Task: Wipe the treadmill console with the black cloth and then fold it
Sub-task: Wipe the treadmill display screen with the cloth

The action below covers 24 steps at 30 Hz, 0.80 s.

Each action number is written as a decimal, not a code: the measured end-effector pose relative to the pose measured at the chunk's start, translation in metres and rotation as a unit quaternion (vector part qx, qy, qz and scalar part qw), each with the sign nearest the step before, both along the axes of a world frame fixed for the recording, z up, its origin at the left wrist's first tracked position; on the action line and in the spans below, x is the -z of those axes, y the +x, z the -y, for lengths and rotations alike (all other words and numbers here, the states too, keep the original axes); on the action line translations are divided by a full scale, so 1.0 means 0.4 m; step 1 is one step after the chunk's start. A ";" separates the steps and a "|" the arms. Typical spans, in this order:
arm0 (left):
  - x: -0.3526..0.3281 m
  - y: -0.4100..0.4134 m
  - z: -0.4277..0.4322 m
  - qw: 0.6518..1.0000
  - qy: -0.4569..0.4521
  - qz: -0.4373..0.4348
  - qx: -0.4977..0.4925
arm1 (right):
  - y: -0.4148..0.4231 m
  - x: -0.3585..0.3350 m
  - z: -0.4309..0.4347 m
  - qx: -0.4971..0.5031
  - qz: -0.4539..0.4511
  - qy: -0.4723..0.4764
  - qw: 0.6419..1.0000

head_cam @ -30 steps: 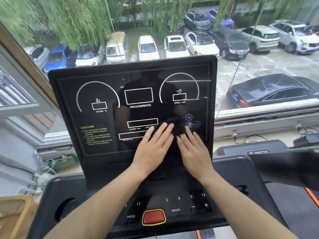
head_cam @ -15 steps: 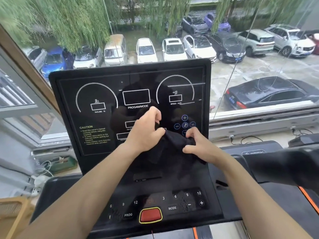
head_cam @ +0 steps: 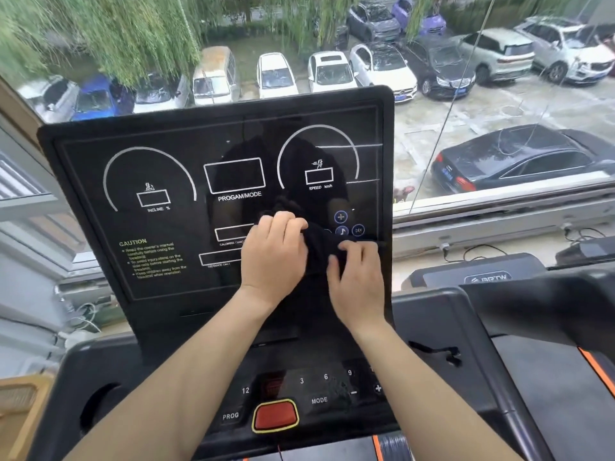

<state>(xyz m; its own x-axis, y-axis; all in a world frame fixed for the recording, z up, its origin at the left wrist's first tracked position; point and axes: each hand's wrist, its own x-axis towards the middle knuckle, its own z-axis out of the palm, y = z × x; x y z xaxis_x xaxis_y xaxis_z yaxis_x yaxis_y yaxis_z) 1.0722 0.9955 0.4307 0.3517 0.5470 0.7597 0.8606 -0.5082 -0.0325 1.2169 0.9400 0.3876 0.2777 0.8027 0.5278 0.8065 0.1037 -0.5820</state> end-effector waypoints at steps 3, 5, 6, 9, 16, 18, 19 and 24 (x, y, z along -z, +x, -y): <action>-0.004 0.000 -0.003 1.000 -0.007 -0.010 0.022 | 0.020 0.017 -0.030 -0.036 0.094 0.044 0.994; -0.045 0.006 -0.036 0.999 0.025 -0.019 0.034 | 0.039 -0.025 -0.081 -0.054 0.132 0.081 0.986; -0.075 0.014 -0.060 0.998 0.043 -0.013 0.036 | 0.048 -0.063 -0.114 -0.061 0.143 0.102 0.983; -0.204 0.054 -0.148 0.993 0.109 0.044 0.017 | 0.069 -0.227 -0.227 -0.056 0.133 0.173 0.974; -0.266 0.096 -0.190 0.983 0.154 0.101 0.009 | 0.074 -0.309 -0.275 -0.012 0.072 0.223 0.972; -0.167 0.078 -0.127 0.988 0.124 0.075 0.050 | 0.071 -0.191 -0.201 -0.018 0.097 0.194 0.976; -0.110 0.061 -0.091 0.992 0.094 0.049 0.073 | 0.072 -0.123 -0.157 -0.023 0.114 0.167 0.979; 0.004 0.008 -0.006 0.990 0.015 -0.059 0.126 | 0.083 -0.013 -0.070 -0.097 0.168 0.083 0.978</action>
<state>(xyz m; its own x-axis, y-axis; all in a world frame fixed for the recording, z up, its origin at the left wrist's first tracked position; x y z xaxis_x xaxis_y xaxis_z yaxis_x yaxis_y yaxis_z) 1.0756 0.9979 0.4290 0.5603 0.4082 0.7207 0.6966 -0.7029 -0.1435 1.2500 0.9682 0.3930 -0.0818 0.7183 0.6909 0.9049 0.3441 -0.2507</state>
